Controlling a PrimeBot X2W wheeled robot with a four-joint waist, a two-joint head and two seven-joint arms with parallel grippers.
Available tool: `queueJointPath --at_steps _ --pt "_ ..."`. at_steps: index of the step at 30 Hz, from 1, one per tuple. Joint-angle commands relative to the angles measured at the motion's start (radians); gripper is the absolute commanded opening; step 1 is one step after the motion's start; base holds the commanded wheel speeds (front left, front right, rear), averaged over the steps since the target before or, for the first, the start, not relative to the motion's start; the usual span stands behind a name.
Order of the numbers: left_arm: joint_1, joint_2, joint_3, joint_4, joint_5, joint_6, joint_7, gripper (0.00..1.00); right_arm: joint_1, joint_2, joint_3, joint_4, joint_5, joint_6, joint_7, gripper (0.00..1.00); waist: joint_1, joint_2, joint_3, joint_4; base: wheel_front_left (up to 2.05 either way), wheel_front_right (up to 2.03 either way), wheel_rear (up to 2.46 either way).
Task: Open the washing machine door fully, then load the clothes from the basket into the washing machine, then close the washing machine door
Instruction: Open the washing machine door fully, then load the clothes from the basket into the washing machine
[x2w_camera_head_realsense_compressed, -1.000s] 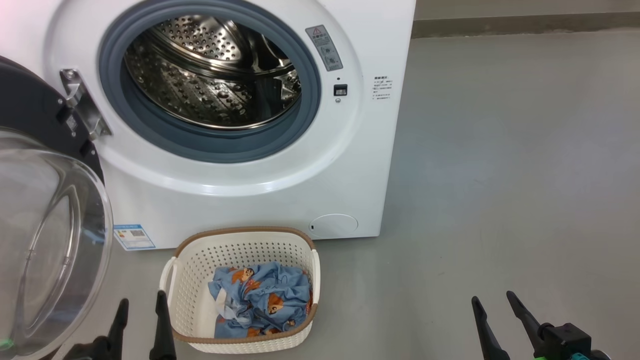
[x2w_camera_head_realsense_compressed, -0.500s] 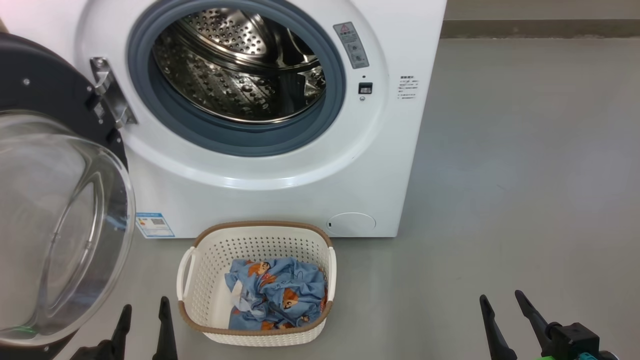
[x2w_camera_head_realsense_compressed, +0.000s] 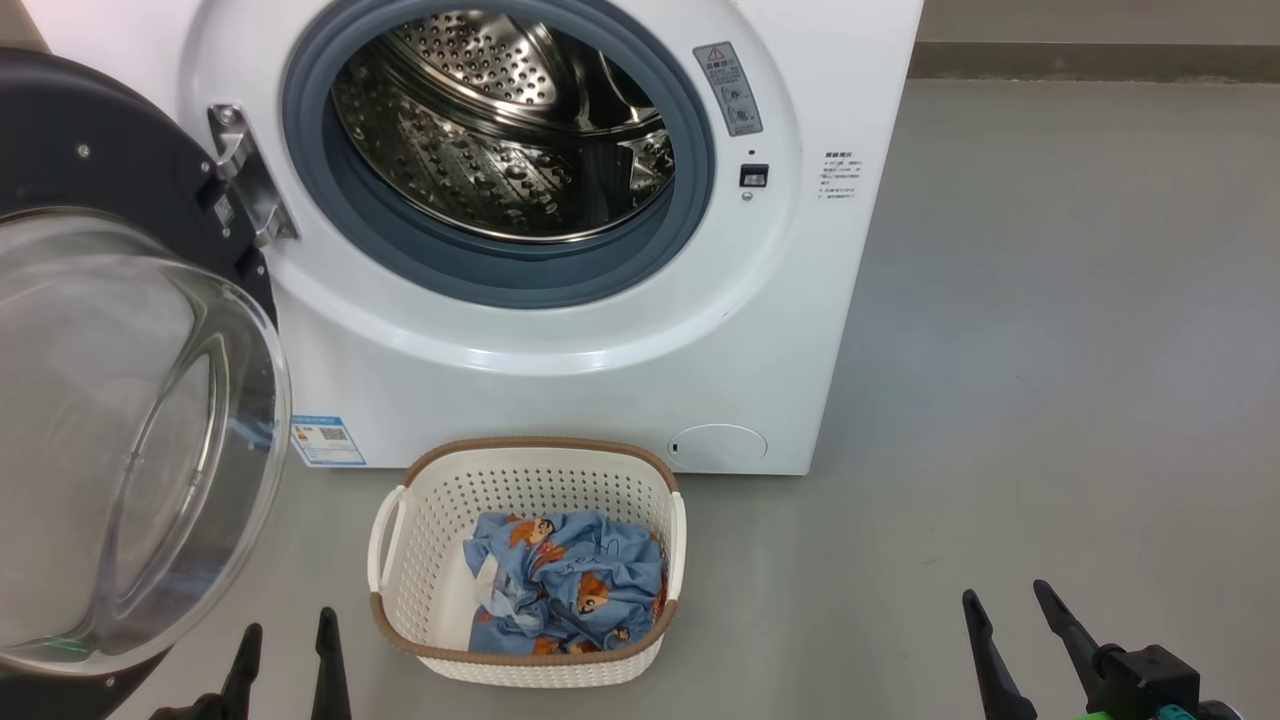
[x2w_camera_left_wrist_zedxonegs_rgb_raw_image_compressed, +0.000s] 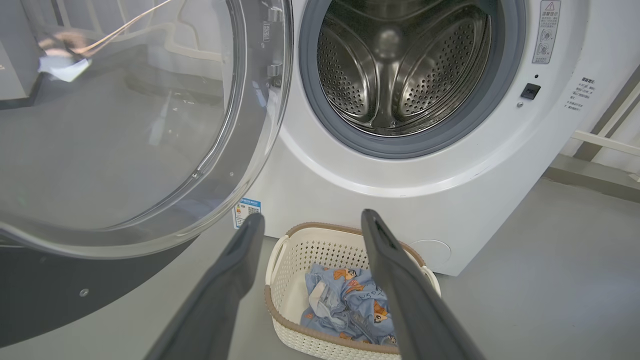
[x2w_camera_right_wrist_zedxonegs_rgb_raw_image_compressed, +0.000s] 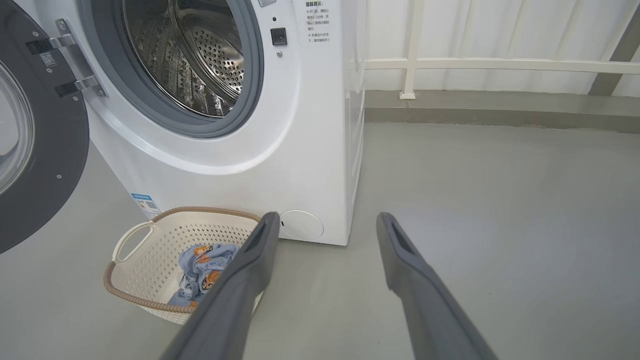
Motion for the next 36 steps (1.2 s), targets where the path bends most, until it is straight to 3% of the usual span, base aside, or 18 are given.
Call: queueJointPath --at_steps 1,36 --pt "-0.018 0.018 0.031 -0.021 0.003 -0.001 -0.005 1.00 -0.038 -0.012 0.018 -0.025 -0.007 -0.001 -0.012 1.00 0.0000 0.0000 0.000 -0.001 0.00 0.00 0.00" --pt "-0.006 0.018 0.009 -0.020 0.013 0.011 -0.006 1.00 -0.049 -0.012 -0.001 -0.013 -0.013 -0.001 -0.012 1.00 0.0000 0.0000 -0.007 0.010 0.00 0.00 0.00"
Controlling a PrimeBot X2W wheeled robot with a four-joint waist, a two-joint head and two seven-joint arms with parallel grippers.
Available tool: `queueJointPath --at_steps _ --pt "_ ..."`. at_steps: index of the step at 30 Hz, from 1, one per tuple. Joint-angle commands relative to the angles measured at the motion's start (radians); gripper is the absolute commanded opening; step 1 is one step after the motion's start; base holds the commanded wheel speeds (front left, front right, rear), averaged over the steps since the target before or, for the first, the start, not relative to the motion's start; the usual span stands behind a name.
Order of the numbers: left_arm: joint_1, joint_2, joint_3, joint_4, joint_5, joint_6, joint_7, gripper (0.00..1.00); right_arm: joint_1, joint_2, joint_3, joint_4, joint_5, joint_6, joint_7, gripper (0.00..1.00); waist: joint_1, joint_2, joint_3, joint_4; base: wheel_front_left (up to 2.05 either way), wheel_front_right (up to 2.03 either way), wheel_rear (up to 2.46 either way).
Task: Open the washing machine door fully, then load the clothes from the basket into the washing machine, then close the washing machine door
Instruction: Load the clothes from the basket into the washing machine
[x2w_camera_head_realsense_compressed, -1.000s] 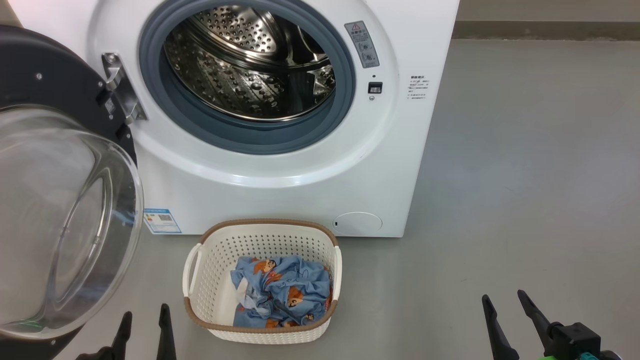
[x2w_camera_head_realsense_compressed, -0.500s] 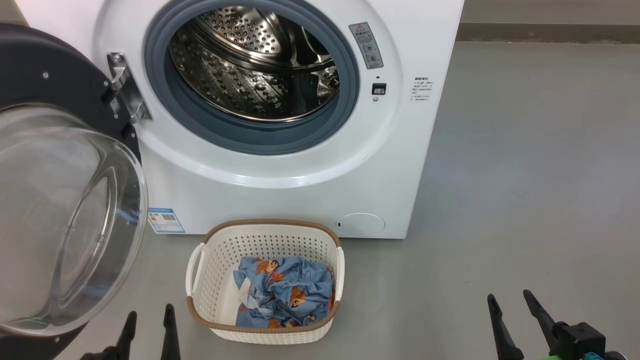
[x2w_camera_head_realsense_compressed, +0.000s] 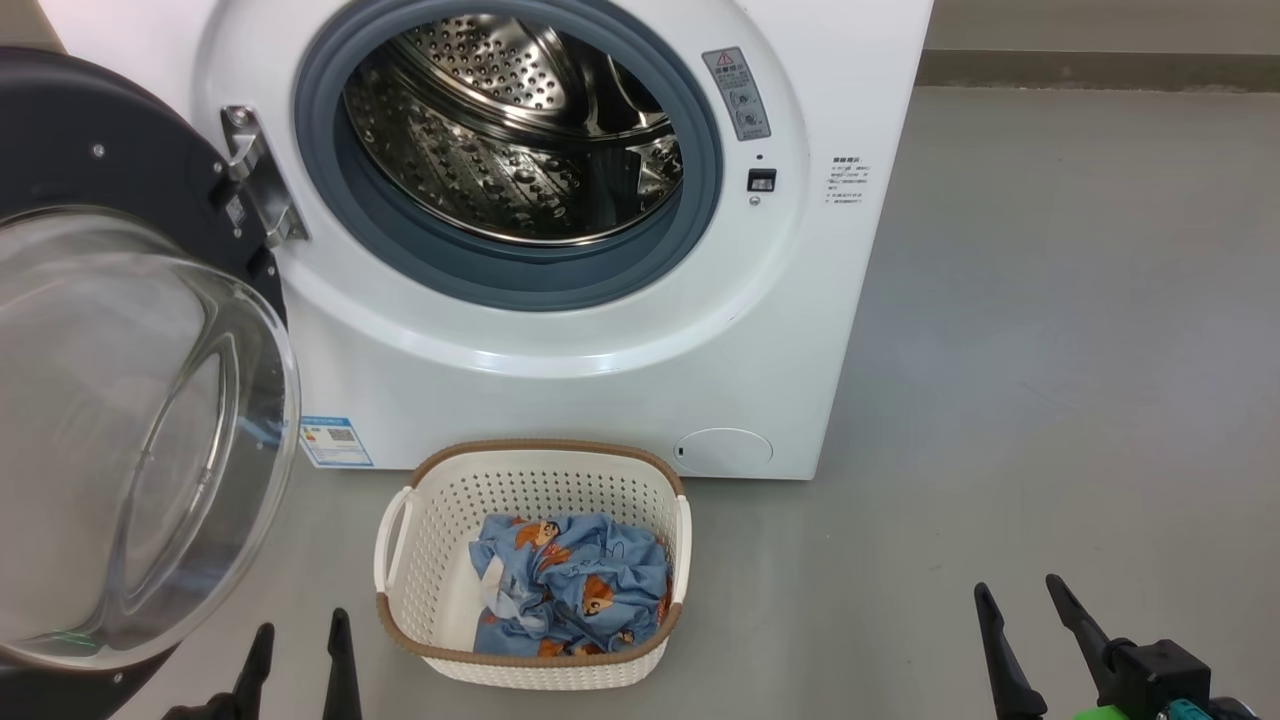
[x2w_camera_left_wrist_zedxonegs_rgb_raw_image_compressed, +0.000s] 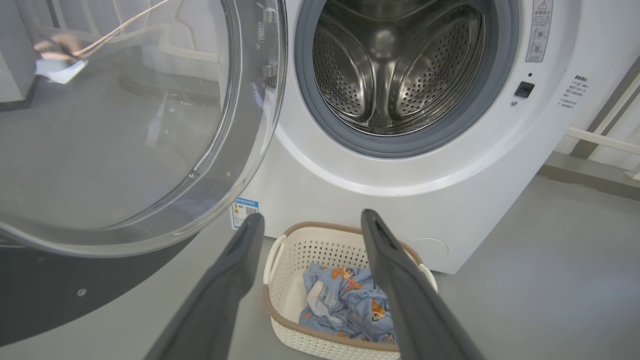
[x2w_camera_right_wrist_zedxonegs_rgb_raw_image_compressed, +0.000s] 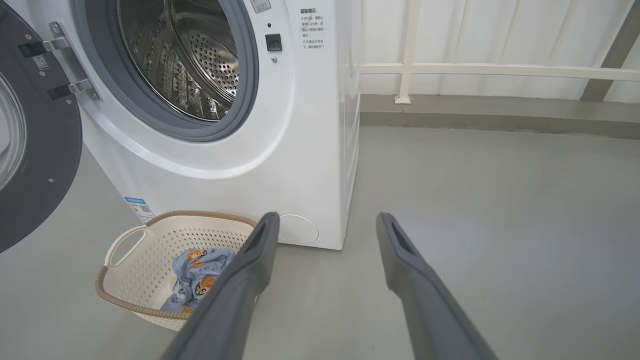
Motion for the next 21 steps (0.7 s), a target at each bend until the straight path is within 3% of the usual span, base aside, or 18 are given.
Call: queueJointPath --at_steps 1,21 --pt "-0.007 0.018 0.030 -0.020 0.011 0.008 -0.006 1.00 -0.040 -0.012 0.023 -0.019 -0.003 -0.001 -0.012 1.00 0.0000 -0.0001 0.000 0.000 0.00 0.00 0.00" --pt "-0.004 0.018 0.043 -0.012 0.031 0.013 -0.006 1.00 -0.035 -0.012 0.025 -0.019 0.005 -0.001 -0.012 1.00 0.0000 -0.0001 -0.003 0.000 0.00 0.00 0.00"
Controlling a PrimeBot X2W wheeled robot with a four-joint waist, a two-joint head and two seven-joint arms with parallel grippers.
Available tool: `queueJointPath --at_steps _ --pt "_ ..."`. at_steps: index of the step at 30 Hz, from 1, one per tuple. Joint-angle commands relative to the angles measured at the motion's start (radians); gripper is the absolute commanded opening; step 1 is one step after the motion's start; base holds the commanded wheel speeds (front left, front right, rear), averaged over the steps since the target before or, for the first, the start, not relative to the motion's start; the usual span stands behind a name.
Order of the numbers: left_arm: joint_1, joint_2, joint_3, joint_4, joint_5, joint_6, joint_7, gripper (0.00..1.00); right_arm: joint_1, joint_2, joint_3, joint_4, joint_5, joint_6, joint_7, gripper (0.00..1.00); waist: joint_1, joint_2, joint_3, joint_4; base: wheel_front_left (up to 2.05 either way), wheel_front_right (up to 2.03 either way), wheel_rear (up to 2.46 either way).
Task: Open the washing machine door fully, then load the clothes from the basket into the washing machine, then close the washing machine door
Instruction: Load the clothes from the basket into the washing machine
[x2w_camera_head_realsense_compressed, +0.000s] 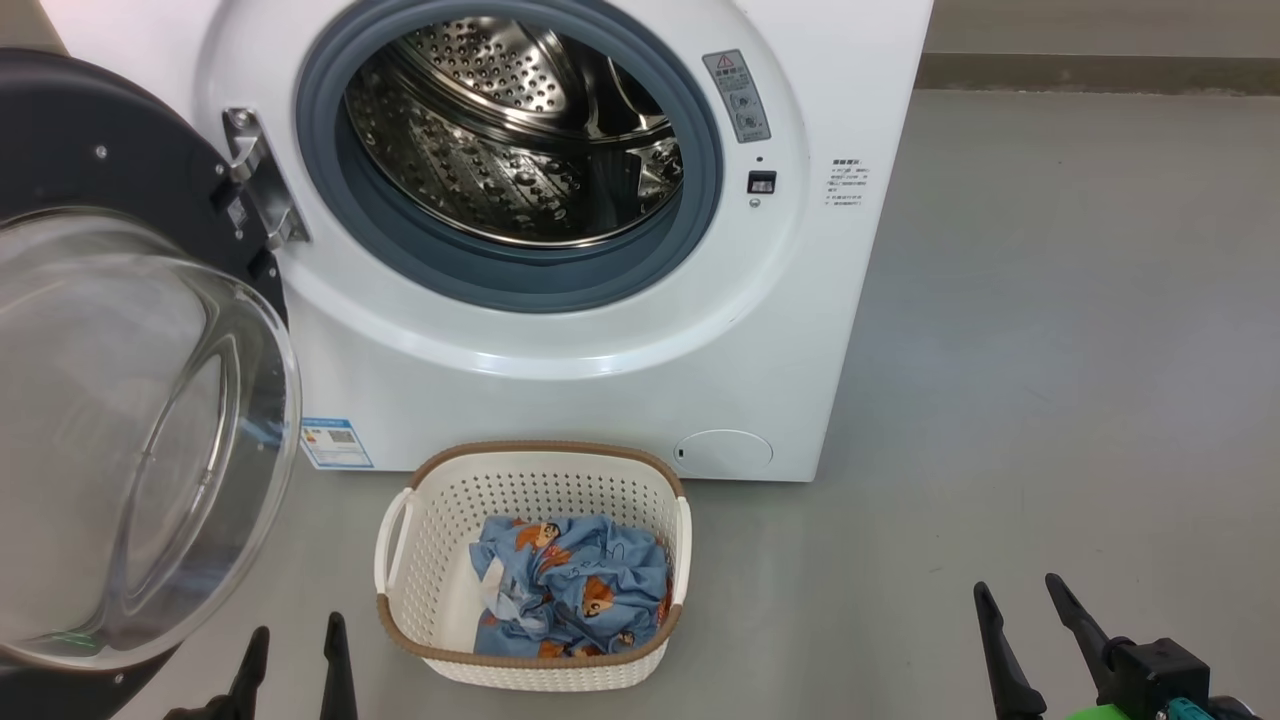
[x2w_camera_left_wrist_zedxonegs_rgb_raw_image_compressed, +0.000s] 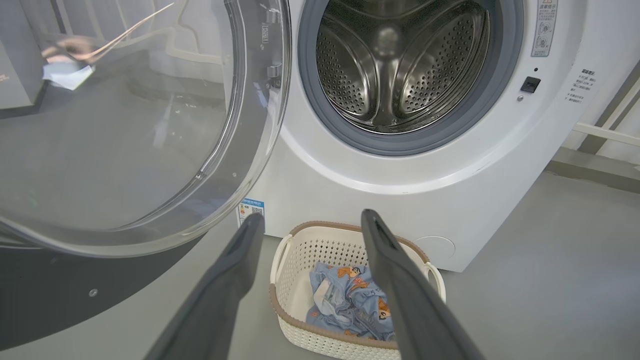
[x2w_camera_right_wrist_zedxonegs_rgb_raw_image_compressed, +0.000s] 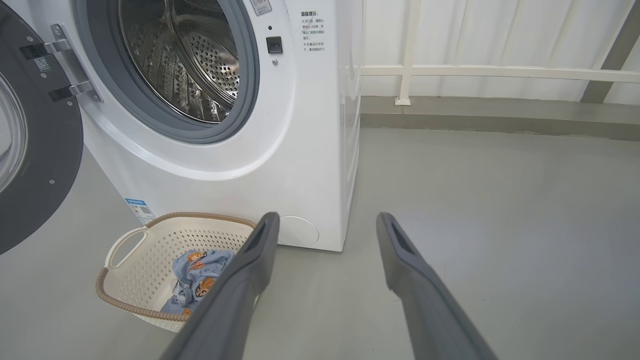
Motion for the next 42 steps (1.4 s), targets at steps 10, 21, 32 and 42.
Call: queueJointPath --at_steps 10,21,32,42 --pt "-0.008 0.018 0.039 -0.005 0.000 0.010 -0.006 1.00 -0.029 -0.012 0.023 -0.025 0.004 -0.001 -0.012 1.00 0.0000 0.0000 0.006 -0.002 0.03 -0.03 0.00" --pt "-0.015 0.018 0.046 -0.001 -0.001 0.013 -0.006 1.00 -0.029 -0.012 0.022 -0.025 0.003 -0.001 -0.012 1.00 0.0000 0.0000 0.008 -0.003 0.93 -0.93 0.00" --pt "-0.013 0.018 0.044 -0.018 0.020 0.020 -0.006 1.00 -0.031 -0.012 0.020 -0.022 0.000 -0.001 -0.012 1.00 0.0000 0.0000 0.014 -0.004 0.34 -0.34 0.00" --pt "-0.011 0.018 0.036 -0.021 0.011 0.023 -0.006 1.00 -0.033 -0.012 0.020 -0.022 -0.005 -0.001 -0.012 1.00 0.0000 0.0000 0.014 -0.006 0.00 0.00 0.00"
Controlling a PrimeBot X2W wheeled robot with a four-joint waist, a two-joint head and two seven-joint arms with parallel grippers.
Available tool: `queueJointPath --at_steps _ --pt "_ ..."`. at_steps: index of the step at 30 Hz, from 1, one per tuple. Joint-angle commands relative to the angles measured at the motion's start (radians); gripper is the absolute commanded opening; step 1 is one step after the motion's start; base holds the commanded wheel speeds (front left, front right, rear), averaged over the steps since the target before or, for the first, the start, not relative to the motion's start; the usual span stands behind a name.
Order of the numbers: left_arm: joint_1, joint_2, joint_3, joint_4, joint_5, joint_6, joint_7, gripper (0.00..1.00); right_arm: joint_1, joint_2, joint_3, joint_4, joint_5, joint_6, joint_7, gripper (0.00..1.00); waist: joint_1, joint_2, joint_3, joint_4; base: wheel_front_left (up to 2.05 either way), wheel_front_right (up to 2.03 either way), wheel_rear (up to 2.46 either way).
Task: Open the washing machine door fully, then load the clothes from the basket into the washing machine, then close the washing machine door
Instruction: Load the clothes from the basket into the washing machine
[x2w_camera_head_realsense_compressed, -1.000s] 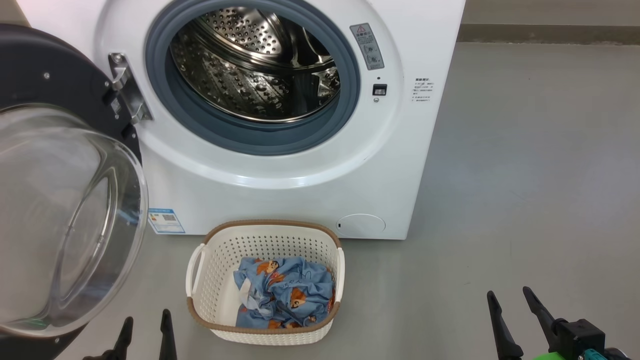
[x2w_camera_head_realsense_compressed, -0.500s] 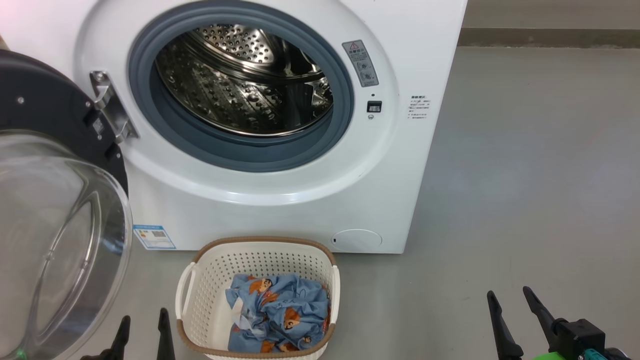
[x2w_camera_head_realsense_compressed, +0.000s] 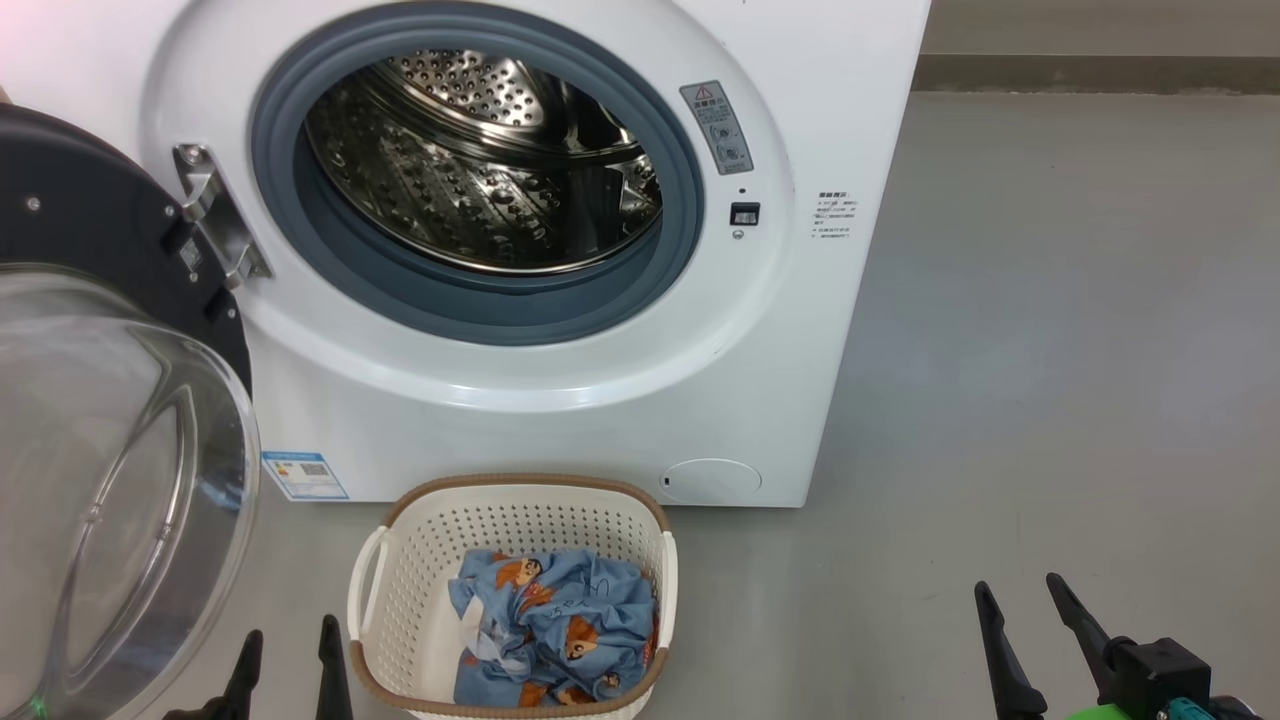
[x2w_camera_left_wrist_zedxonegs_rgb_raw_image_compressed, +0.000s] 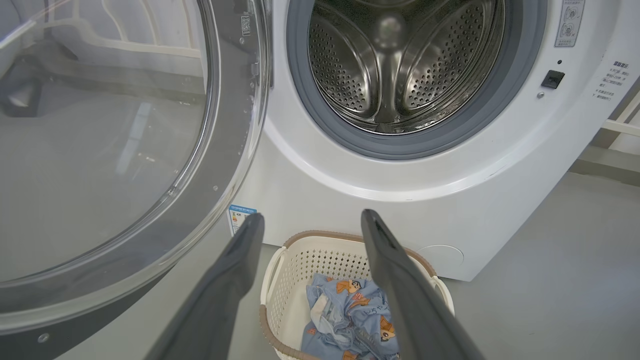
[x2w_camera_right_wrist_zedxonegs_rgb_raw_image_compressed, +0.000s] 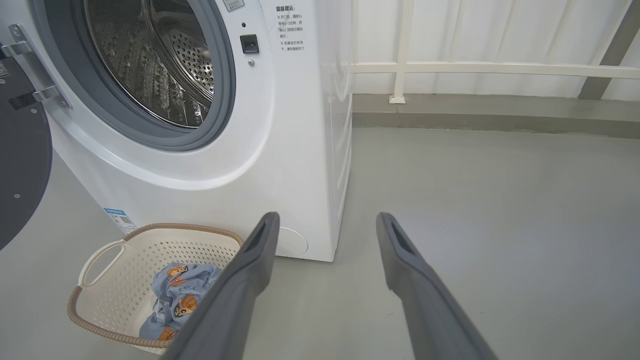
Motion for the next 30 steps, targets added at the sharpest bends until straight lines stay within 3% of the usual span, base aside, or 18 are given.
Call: queueJointPath --at_steps 1,18,30 --pt "-0.011 0.017 0.029 -0.029 0.002 0.007 -0.006 1.00 -0.033 -0.012 0.021 -0.021 -0.005 -0.001 -0.012 1.00 0.0000 -0.0001 0.000 -0.001 0.00 0.00 0.00" --pt "-0.015 0.017 -0.014 -0.048 0.013 0.005 -0.006 1.00 -0.052 -0.012 0.039 -0.028 0.010 -0.001 -0.012 1.00 0.0000 -0.0001 0.038 -0.064 0.00 0.00 0.00" --pt "-0.154 0.025 -0.048 0.150 -0.036 -0.043 0.028 1.00 -0.121 -0.012 0.085 -0.077 0.052 -0.001 -0.012 1.00 0.0000 -0.0001 0.180 -0.190 0.00 0.00 0.00"
